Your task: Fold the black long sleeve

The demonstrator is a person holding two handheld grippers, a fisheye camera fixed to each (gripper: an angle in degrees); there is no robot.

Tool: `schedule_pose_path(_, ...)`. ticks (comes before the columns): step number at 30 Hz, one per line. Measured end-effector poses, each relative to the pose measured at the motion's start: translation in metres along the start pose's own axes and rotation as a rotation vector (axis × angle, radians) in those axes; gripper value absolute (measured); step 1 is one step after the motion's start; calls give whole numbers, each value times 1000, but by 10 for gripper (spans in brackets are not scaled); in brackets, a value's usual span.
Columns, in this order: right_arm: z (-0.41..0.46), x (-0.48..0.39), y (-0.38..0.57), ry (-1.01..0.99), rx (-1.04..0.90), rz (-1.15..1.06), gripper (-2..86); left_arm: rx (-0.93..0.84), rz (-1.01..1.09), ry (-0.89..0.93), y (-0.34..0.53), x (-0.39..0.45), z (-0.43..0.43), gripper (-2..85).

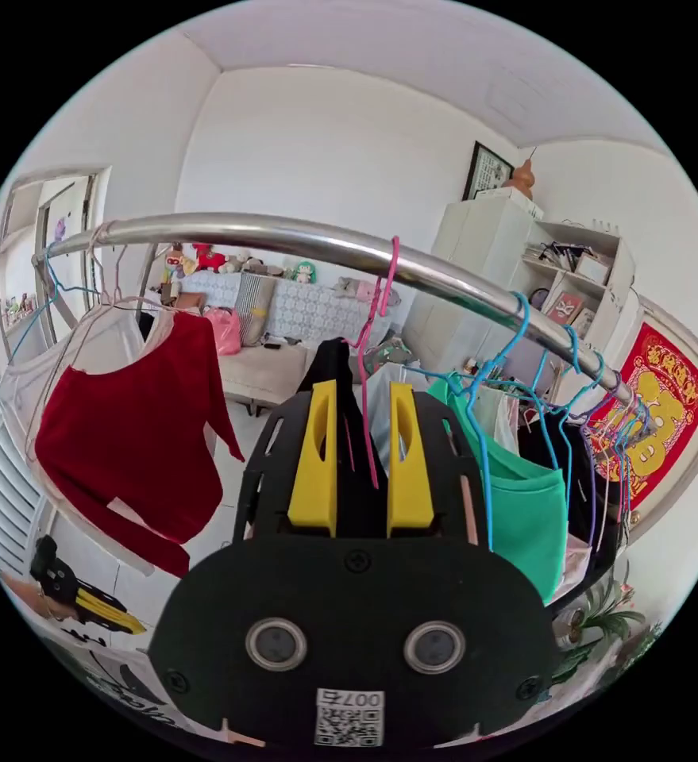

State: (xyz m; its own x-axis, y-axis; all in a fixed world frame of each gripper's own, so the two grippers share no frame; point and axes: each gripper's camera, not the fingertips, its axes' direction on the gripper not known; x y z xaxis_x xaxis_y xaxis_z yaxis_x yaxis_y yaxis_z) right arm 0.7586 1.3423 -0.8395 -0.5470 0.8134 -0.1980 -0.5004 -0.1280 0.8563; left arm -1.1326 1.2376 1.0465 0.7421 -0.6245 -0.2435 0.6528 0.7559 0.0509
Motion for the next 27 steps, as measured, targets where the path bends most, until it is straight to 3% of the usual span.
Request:
schedule_pose_path(6,68,-41,-21,183,-133,-159,5,0,-27,-23,11,25,-19,-10)
schedule_pose_path(9,69,-25,-23,-27,-122,-116,1,13,-39,-48,18,41,-35,-10)
schedule_pose_path(16,72,-12,-35,-14,-37,-65,-1,48,-31,-51,27,80,-73,-10)
schedule_pose_path(21,141,-19,-54,-155,-183,-92,-1,15,-1,-51,30,120,-98,-10)
schedule_pose_path(27,191,-46,45,-315,-234,-66,-2,42,15,-75,43,173,-139,-8)
